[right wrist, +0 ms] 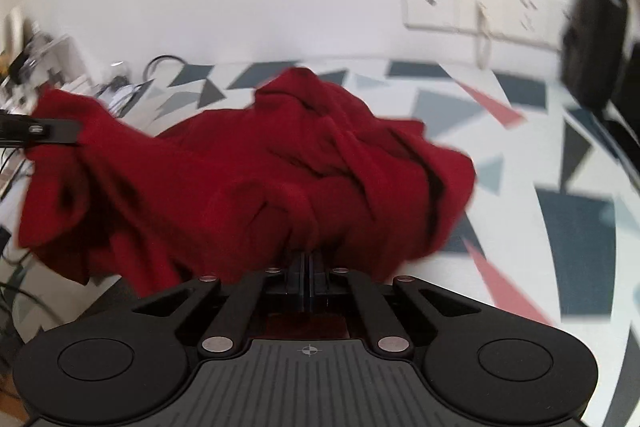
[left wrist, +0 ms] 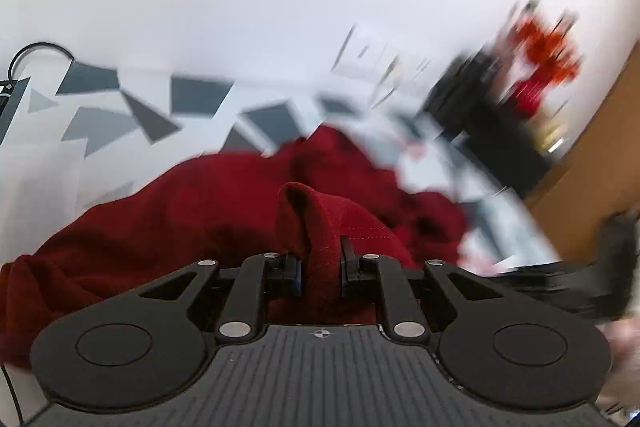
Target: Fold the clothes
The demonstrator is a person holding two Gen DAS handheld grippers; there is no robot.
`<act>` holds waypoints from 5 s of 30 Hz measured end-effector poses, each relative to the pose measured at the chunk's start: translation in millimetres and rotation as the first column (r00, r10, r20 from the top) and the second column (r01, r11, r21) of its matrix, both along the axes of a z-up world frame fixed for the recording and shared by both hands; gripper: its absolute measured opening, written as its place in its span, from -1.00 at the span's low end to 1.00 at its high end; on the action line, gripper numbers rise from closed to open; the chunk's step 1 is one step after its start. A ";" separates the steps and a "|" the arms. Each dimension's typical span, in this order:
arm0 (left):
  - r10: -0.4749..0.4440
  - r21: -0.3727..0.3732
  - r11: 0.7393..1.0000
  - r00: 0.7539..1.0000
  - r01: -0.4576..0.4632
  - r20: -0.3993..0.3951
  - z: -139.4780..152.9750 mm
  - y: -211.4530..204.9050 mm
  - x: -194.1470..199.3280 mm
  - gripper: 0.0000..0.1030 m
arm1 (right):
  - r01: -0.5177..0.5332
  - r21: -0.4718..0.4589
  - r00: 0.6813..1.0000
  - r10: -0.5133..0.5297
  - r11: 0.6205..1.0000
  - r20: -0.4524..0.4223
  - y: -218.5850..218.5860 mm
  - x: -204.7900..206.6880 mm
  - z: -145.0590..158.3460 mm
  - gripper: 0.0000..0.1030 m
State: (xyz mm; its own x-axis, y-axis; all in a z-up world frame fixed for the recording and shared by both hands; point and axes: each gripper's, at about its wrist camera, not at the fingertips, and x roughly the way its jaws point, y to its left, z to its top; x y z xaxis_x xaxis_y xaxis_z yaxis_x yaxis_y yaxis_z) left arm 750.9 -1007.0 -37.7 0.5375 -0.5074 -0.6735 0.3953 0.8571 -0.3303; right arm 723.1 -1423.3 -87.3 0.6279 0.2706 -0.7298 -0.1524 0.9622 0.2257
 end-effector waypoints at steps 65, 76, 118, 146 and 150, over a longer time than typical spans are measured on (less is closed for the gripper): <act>0.074 0.292 0.954 0.997 -0.072 0.006 -63.6 29.5 93.5 0.60 | 0.729 -0.175 0.674 -0.738 0.662 0.014 -154.0 22.4 14.3 0.21; 0.141 0.146 0.981 0.985 -0.127 -0.096 -54.5 50.8 58.6 -0.62 | 0.356 0.030 0.932 -0.357 0.934 0.058 -98.0 132.8 29.9 0.30; 0.039 0.288 0.957 0.999 -0.030 -0.026 -52.7 46.7 112.2 -0.93 | 0.218 -0.120 0.974 -0.224 0.969 -0.038 -91.1 86.6 -19.7 -0.79; 0.020 0.181 0.983 0.998 -0.009 -0.057 -42.1 40.3 137.8 0.02 | 0.197 -0.067 0.973 -0.203 0.978 -0.106 -113.2 152.8 -38.4 -0.17; -0.050 0.185 0.981 0.994 0.066 -0.094 -53.8 29.2 137.6 0.01 | 0.089 -0.066 0.987 -0.097 0.994 -0.127 -85.2 138.9 -43.6 -0.09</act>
State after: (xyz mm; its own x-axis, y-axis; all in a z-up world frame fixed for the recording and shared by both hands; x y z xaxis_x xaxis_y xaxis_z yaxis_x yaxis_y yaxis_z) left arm 888.5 -977.8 -91.5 0.4452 -0.3961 -0.8030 0.4226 0.8836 -0.2016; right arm 862.1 -1508.4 -130.9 0.5469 0.1688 -0.8200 -0.0351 0.9832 0.1790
